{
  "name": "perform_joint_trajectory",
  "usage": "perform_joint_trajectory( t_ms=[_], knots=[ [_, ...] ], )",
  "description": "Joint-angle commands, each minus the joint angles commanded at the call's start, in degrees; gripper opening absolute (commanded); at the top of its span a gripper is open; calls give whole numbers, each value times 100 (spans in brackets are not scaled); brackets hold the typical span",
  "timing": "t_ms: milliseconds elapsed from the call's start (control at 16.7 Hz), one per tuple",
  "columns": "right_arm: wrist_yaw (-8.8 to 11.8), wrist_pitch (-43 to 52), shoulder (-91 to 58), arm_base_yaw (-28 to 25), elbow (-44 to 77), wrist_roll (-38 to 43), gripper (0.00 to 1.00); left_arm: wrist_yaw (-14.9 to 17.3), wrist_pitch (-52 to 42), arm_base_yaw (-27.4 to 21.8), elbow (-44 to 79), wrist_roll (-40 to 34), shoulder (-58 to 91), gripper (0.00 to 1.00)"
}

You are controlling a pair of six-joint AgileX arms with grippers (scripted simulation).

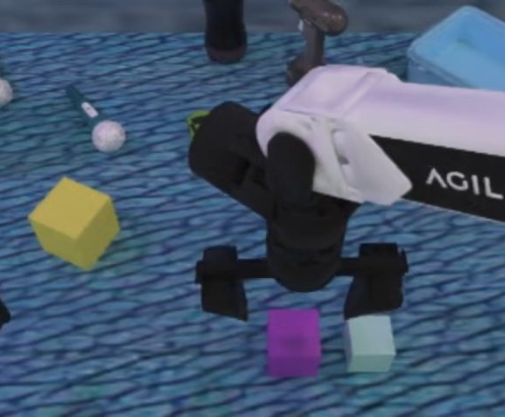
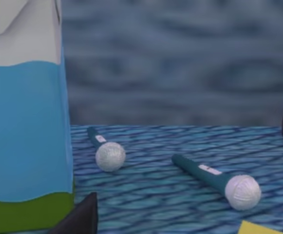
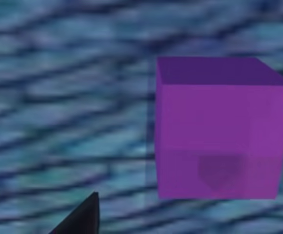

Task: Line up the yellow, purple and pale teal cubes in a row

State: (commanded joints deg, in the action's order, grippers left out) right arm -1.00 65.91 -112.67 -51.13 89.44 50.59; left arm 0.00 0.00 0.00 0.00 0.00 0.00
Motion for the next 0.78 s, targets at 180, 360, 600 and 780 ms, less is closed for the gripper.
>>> perform_joint_trajectory(
  t_ms=[180,360,600,780],
  knots=[
    [0,-9,-18,26,-9,0,100,0,0,0,0,0,0,100],
    [-67,-107,156,123,-152,-91,100,9,-112,-27,149,30,151,100],
    [-371,-665,1226,611,-955,-629,100,23,-767,-142,1082,200,1107,100],
    [-621,-1316,2618,1155,-1933,-1266,100,18,-1537,-253,2171,396,2356,100]
  ],
)
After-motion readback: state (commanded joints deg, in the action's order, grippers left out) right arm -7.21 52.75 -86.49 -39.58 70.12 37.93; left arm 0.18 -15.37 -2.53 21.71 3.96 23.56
